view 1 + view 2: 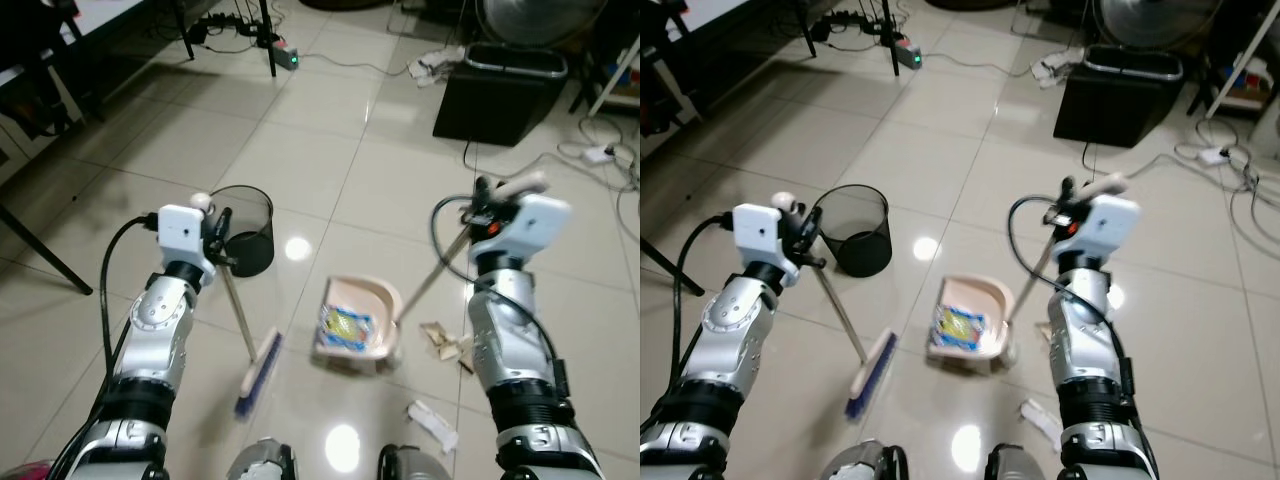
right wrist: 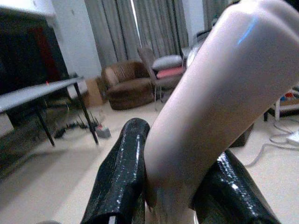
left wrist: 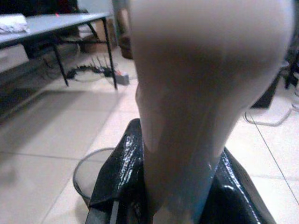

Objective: Sweep floor

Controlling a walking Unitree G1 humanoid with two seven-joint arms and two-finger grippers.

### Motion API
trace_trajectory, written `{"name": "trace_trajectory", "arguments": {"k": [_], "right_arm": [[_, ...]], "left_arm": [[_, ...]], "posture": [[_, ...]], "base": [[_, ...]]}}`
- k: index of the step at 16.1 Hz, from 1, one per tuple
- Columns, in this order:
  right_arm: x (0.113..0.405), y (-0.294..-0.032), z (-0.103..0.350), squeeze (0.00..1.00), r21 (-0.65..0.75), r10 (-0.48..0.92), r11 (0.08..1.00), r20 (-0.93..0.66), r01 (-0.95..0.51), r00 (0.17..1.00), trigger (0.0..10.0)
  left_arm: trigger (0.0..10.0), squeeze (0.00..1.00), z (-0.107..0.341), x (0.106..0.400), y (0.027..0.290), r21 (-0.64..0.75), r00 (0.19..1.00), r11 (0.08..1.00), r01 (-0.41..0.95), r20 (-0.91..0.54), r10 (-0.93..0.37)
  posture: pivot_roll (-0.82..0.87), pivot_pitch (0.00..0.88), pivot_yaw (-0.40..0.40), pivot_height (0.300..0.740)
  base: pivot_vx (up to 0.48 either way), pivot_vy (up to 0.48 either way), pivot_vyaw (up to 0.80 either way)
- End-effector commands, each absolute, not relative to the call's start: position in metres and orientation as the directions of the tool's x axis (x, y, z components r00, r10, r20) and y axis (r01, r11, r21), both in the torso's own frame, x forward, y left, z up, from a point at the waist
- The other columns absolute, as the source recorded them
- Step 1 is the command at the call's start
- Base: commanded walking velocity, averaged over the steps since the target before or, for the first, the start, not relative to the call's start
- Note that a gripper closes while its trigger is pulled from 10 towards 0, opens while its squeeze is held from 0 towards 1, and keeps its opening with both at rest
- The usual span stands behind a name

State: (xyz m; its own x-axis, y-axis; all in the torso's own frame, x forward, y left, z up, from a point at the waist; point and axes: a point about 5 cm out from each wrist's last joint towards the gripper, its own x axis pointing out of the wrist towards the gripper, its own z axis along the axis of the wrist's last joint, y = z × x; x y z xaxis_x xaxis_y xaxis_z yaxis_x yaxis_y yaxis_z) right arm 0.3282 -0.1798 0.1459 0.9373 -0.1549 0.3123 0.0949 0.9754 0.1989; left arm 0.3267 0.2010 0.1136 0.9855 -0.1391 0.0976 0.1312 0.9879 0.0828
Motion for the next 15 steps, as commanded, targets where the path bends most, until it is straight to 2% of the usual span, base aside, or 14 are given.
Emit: {"name": "trace_trajectory", "arguments": {"k": [1,2,3,4,5,9,15], "right_arm": [[0.327,-0.184,0.163,0.00,0.226,-0.157,0.971,0.352,0.079,0.923,10.0],[0.326,-0.188,0.182,0.00,0.260,-0.158,0.964,0.381,0.058,0.911,10.0],[0.326,-0.188,0.184,0.00,0.266,-0.157,0.963,0.383,0.055,0.910,10.0],[0.327,-0.196,0.204,0.00,0.341,-0.199,0.938,0.398,0.057,0.895,10.0],[0.328,-0.202,0.222,0.00,0.359,-0.208,0.932,0.424,0.047,0.882,10.0],[0.330,-0.195,0.265,0.00,0.290,-0.107,0.956,0.476,-0.041,0.873,10.0],[0.331,-0.188,0.279,0.00,0.261,-0.075,0.964,0.465,-0.055,0.882,10.0]], "left_arm": [[10.0,0.00,0.130,0.325,0.208,0.109,0.981,0.991,0.075,0.169,-0.093],[10.0,0.00,0.131,0.320,0.211,0.146,0.982,0.989,0.034,0.177,-0.060],[10.0,0.00,0.131,0.319,0.211,0.148,0.982,0.988,0.031,0.178,-0.057],[10.0,0.00,0.132,0.314,0.210,0.140,0.982,0.990,0.030,0.183,-0.056],[10.0,0.00,0.132,0.311,0.210,0.125,0.981,0.992,0.023,0.190,-0.046],[10.0,0.00,0.133,0.304,0.203,0.116,0.978,0.993,-0.019,0.207,-0.005],[10.0,0.00,0.134,0.303,0.196,0.101,0.978,0.994,-0.033,0.208,0.011]], "posture": [[-0.05,0.029,0.041,0.740],[-0.05,0.030,0.041,0.740],[-0.05,0.030,0.041,0.740],[-0.05,0.033,0.044,0.740],[-0.06,0.037,0.050,0.740],[-0.07,0.036,0.051,0.740],[-0.06,0.029,0.042,0.740]], "base": [[0.000,0.000,0.00],[0.000,0.000,0.00],[0.000,0.000,0.00],[0.000,0.000,0.00],[0.000,0.000,0.00],[0.136,0.000,0.00],[0.380,0.000,0.61]]}}
